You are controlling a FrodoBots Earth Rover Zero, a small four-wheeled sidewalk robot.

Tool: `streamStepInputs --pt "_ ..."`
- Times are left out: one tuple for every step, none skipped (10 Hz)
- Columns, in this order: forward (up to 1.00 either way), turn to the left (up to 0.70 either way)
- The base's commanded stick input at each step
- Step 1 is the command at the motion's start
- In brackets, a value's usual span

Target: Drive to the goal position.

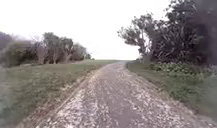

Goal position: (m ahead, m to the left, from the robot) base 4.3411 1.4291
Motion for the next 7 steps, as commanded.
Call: streamStepInputs --pt "0.85 -0.34" --pt "0.85 -0.34" --pt "0.85 -0.34" --pt "0.85 0.02" --pt "0.85 0.0" --pt "0.85 0.0" --pt "0.85 0.0"
